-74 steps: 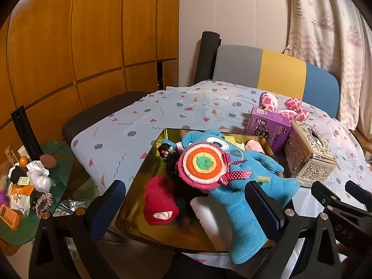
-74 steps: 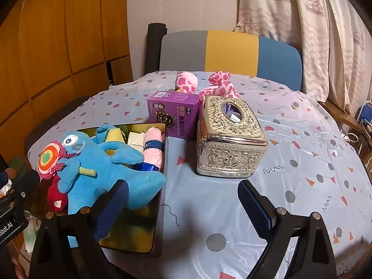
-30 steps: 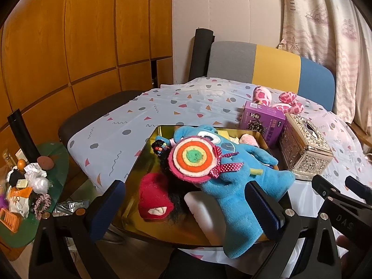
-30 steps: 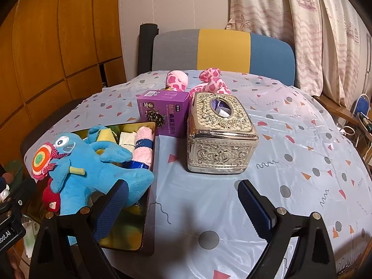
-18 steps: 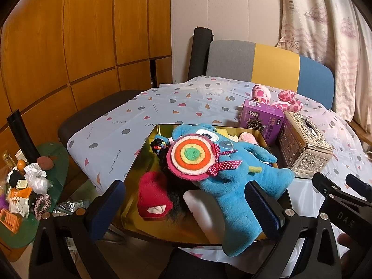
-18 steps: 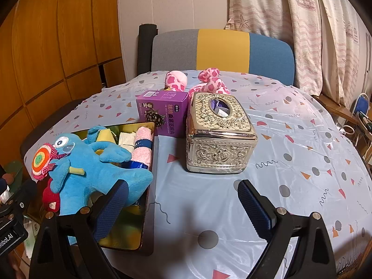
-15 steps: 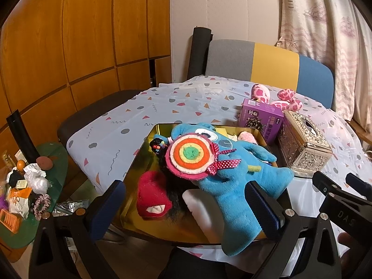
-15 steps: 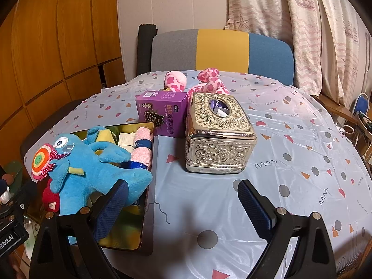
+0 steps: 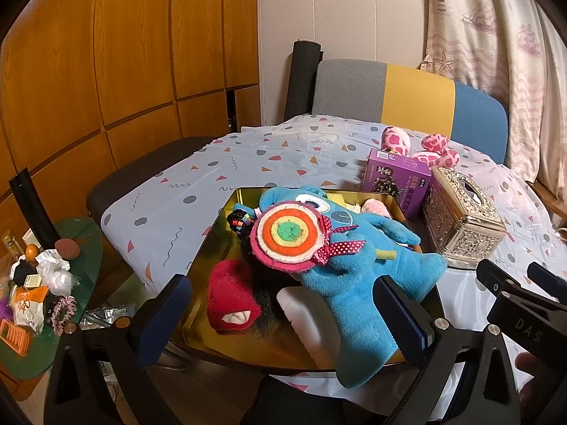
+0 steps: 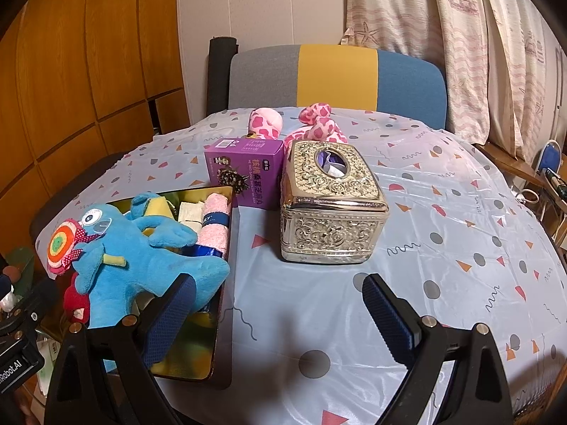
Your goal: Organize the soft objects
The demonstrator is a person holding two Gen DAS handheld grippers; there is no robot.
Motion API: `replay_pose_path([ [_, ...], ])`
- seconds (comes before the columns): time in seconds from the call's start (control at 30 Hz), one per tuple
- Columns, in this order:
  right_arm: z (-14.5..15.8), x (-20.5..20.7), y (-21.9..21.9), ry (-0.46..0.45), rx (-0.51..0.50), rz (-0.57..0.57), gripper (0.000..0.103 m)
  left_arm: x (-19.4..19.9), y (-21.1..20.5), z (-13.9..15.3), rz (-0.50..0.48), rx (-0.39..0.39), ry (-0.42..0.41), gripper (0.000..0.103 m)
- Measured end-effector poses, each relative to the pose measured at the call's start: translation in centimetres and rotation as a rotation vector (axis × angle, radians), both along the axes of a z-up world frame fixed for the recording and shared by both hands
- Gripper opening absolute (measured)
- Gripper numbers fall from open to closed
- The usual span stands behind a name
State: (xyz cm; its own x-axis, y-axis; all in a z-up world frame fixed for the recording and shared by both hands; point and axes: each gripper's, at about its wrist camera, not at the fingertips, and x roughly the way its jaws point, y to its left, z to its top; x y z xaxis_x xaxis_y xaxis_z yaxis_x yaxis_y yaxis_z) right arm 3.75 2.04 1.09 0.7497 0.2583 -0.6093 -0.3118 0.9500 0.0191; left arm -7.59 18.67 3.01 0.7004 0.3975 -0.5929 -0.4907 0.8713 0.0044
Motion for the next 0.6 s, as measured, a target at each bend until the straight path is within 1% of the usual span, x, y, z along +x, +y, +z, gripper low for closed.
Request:
replay_pose_path([
  [0.4,-0.15,0.01,-0.15,0.004,-0.003,-0.004,0.097,0.02,-0.05,0.19,-0.005,-0.002,-0.004,0.103],
  [0.53,-0.32,0.06,-0.21,0.008,-0.006,-0.007,0.097,-0.07,-0.25,0.16,-0.004,0.029,-0.015,0.102],
  [0.6,-0.43,0.2,-0.28,0.013,-0.005,-0.011,0.097,-0.16,-0.44,0.19,-0.013,0.047,-0.024,0.097],
])
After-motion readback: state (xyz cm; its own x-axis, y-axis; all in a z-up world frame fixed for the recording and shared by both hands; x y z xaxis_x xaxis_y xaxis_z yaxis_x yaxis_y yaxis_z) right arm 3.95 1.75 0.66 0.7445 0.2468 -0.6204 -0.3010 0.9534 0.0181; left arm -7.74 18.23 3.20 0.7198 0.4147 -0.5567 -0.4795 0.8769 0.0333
